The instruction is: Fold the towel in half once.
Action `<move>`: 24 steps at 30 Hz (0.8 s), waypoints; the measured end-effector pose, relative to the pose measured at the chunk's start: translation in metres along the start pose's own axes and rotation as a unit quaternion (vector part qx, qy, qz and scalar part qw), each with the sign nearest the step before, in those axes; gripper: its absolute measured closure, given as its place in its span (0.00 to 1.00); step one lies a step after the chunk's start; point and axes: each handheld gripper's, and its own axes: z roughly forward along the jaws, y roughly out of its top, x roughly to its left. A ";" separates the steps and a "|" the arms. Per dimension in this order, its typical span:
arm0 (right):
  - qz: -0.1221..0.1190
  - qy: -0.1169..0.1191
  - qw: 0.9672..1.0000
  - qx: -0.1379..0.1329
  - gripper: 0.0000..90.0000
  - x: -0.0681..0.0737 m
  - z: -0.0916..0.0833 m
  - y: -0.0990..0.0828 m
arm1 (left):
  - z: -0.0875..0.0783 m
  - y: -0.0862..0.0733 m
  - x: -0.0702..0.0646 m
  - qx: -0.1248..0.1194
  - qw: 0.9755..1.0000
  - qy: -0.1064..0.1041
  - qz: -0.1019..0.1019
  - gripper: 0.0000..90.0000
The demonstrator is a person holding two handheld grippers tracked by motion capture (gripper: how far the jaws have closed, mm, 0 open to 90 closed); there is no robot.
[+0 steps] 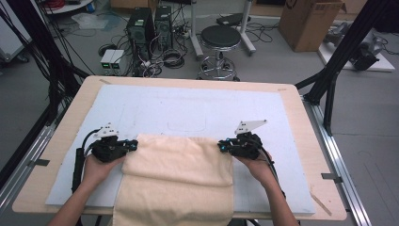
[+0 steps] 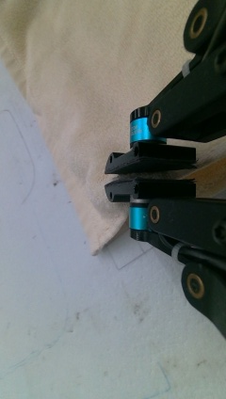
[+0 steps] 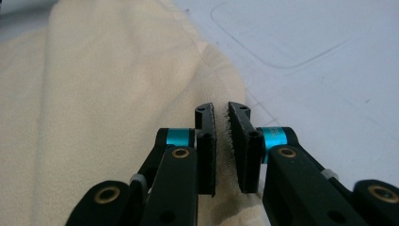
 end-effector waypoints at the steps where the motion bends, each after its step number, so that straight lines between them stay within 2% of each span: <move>1: -0.002 0.000 1.000 -0.002 0.91 0.001 -0.001 0.002 | -0.002 0.001 0.000 -0.004 1.000 -0.001 -0.002 0.94; 7: -0.011 0.003 1.000 -0.013 0.90 0.006 -0.007 0.011 | -0.014 0.001 -0.005 -0.019 1.000 -0.009 0.007 0.94; 11: -0.017 0.003 1.000 -0.004 0.90 0.009 -0.008 0.010 | -0.017 -0.001 -0.005 -0.020 1.000 -0.011 0.005 0.94; 17: -0.021 0.026 0.999 -0.020 0.90 0.018 -0.016 0.012 | -0.032 -0.004 -0.014 -0.038 0.999 -0.026 0.015 0.94; 18: -0.020 0.034 0.999 -0.023 0.90 0.021 -0.019 0.012 | -0.036 -0.005 -0.017 -0.041 0.999 -0.029 0.017 0.94; 20: -0.031 0.037 0.998 -0.029 0.89 0.029 -0.025 0.012 | -0.044 -0.010 -0.023 -0.044 0.998 -0.036 0.021 0.94; 24: -0.072 0.042 0.996 -0.032 0.88 0.058 -0.038 0.009 | -0.067 -0.028 -0.040 -0.045 0.997 -0.052 0.032 0.94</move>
